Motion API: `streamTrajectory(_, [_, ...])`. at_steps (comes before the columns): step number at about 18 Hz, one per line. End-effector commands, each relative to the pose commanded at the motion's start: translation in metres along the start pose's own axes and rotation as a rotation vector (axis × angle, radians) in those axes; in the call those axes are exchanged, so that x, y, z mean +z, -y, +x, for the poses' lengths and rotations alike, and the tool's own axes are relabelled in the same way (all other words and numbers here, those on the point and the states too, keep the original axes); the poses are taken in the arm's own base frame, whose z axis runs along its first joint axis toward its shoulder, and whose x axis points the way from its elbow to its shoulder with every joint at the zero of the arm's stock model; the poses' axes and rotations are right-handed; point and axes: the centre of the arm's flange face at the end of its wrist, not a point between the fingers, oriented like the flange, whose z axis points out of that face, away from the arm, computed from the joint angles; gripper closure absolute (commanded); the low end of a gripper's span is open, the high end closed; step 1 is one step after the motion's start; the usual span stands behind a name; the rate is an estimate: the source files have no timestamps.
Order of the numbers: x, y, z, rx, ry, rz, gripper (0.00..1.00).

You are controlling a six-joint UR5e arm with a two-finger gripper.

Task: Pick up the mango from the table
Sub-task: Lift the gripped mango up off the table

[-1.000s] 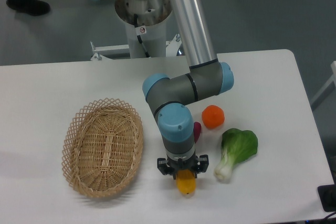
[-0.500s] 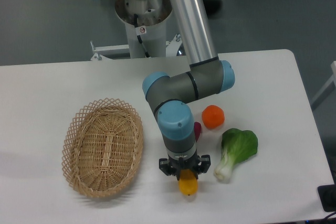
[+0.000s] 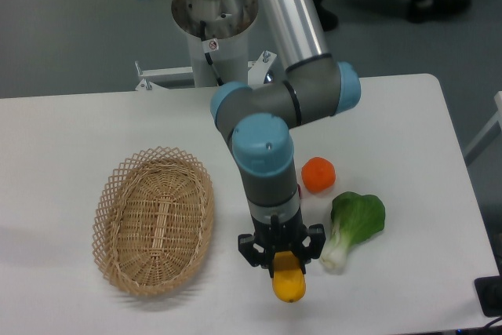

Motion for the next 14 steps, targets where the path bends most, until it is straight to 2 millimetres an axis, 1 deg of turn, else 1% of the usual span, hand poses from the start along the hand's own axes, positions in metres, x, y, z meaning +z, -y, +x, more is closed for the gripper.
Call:
streamTrajectory(3, [-0.035, 0.002, -0.001, -0.012, -0.02, 0.049, 0.58])
streamTrajectory(6, [-0.057, 0.002, -0.001, -0.015, -0.023, 0.071, 0.58])
streamTrajectory(9, [-0.073, 0.001, 0.001, -0.011, -0.033, 0.091, 0.58])
streamTrajectory(10, [-0.076, -0.001, 0.001, -0.007, -0.033, 0.092, 0.58])
streamTrajectory(11, [-0.081, -0.005, 0.001, 0.002, -0.033, 0.095, 0.58])
streamTrajectory(13, [-0.087, -0.014, 0.004, 0.004, -0.036, 0.09, 0.58])
streamTrajectory(14, [-0.091, -0.02, 0.0, 0.001, -0.036, 0.091, 0.58])
